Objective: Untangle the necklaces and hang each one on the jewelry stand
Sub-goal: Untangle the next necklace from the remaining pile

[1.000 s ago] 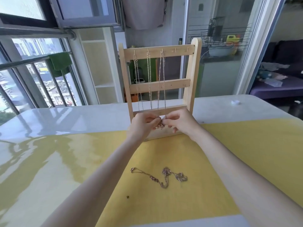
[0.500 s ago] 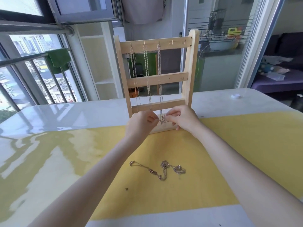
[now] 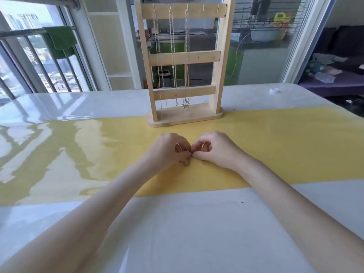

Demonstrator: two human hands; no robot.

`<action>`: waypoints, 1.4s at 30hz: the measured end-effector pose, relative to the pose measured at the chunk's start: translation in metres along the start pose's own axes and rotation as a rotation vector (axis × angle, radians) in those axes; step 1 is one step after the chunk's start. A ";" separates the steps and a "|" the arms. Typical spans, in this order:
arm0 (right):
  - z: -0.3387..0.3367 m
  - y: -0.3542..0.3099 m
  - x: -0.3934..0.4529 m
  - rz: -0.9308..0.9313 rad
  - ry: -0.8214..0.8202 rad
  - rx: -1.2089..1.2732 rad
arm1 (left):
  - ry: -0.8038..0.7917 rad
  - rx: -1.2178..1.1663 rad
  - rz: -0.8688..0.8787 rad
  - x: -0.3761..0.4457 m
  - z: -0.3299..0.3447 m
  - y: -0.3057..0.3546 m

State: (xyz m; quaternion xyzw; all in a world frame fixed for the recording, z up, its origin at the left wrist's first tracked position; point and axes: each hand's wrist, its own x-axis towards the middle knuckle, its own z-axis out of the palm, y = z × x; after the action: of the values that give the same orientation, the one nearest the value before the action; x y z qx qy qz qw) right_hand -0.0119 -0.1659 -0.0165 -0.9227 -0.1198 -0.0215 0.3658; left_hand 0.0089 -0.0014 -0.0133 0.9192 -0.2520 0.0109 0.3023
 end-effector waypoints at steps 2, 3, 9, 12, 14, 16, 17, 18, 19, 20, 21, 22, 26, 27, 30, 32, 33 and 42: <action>0.003 0.004 -0.001 -0.034 0.008 -0.064 | 0.019 0.049 0.017 -0.003 0.003 -0.001; 0.005 0.005 -0.001 -0.036 0.012 -0.087 | 0.015 0.066 0.025 -0.004 0.004 -0.001; 0.017 0.014 0.014 -0.033 0.245 -0.103 | 0.099 -0.140 -0.054 0.005 0.002 -0.007; 0.022 0.013 0.017 -0.081 0.400 0.050 | 0.173 -0.552 -0.162 0.008 -0.001 -0.008; 0.022 0.011 0.017 -0.085 0.401 0.196 | 0.210 -0.675 -0.192 0.010 0.001 -0.010; 0.021 0.009 0.017 -0.051 0.340 0.343 | 0.244 -0.695 -0.178 0.012 0.005 -0.012; 0.021 0.008 0.018 -0.035 0.320 0.390 | 0.250 -0.684 -0.163 0.013 0.007 -0.013; 0.021 0.007 0.018 -0.022 0.308 0.416 | 0.247 -0.674 -0.151 0.014 0.008 -0.014; 0.020 0.006 0.018 -0.015 0.305 0.433 | 0.240 -0.662 -0.139 0.014 0.009 -0.014; 0.020 0.005 0.018 -0.010 0.305 0.456 | 0.229 -0.651 -0.129 0.014 0.009 -0.014; 0.019 0.004 0.017 -0.004 0.300 0.488 | 0.219 -0.644 -0.122 0.015 0.009 -0.014; 0.019 0.003 0.016 0.007 0.287 0.527 | 0.210 -0.650 -0.121 0.015 0.009 -0.013; 0.015 0.003 0.013 0.070 0.218 0.705 | 0.220 -0.746 -0.157 0.014 0.007 -0.012; 0.014 0.003 0.013 0.081 0.210 0.757 | 0.239 -0.761 -0.170 0.014 0.006 -0.013; 0.010 0.005 0.014 0.105 0.205 0.944 | 0.297 -0.794 -0.195 0.013 0.001 -0.013; 0.009 0.006 0.015 0.109 0.201 0.983 | 0.286 -0.810 -0.183 0.012 0.000 -0.011; 0.010 0.006 0.015 0.107 0.204 0.948 | 0.273 -0.819 -0.169 0.012 0.000 -0.009; 0.001 0.009 0.016 0.282 0.498 1.037 | 0.376 -1.028 -0.147 0.017 -0.028 -0.006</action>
State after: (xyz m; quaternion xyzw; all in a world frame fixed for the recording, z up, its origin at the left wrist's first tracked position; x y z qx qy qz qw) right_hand 0.0060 -0.1684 -0.0216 -0.5976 0.0984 -0.1271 0.7855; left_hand 0.0300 0.0106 0.0088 0.6508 -0.1015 0.0293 0.7519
